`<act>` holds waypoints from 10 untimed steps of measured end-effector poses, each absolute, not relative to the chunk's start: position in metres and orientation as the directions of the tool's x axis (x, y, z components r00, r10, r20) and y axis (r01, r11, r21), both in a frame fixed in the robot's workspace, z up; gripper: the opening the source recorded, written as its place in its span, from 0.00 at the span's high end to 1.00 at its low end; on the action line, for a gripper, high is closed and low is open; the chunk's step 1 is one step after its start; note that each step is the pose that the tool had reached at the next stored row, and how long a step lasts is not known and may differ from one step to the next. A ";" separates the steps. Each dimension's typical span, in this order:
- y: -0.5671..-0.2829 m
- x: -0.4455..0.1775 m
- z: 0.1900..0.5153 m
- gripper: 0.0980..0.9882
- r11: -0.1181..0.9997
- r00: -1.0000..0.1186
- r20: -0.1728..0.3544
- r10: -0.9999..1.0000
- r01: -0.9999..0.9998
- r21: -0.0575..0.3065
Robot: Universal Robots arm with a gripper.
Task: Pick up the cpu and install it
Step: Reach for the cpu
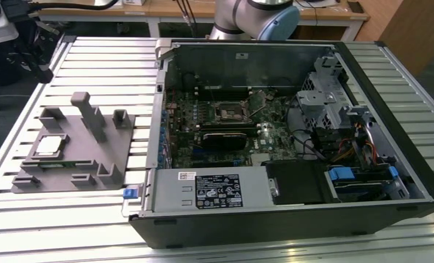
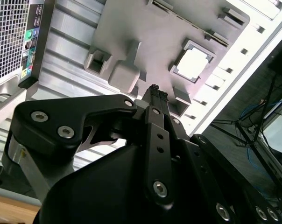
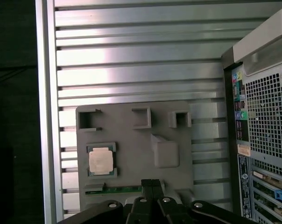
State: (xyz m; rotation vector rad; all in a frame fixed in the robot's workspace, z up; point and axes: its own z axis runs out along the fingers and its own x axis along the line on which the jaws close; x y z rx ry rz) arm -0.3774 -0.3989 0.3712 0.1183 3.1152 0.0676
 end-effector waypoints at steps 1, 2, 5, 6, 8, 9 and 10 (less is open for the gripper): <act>-0.399 -0.378 0.371 0.99 0.996 -0.997 -0.022 0.076 0.075 0.044; -0.399 -0.380 0.371 0.99 0.996 -0.997 -0.022 0.076 0.075 0.044; -0.399 -0.383 0.371 0.99 0.996 -0.997 -0.021 0.076 0.075 0.044; -0.399 -0.385 0.371 0.99 0.996 -0.997 -0.021 0.076 0.075 0.044; -0.399 -0.389 0.370 0.99 0.996 -0.997 -0.021 0.076 0.075 0.044; -0.399 -0.391 0.370 0.99 0.996 -0.997 -0.021 0.076 0.075 0.044; -0.399 -0.393 0.370 0.99 0.996 -0.997 -0.021 0.076 0.075 0.044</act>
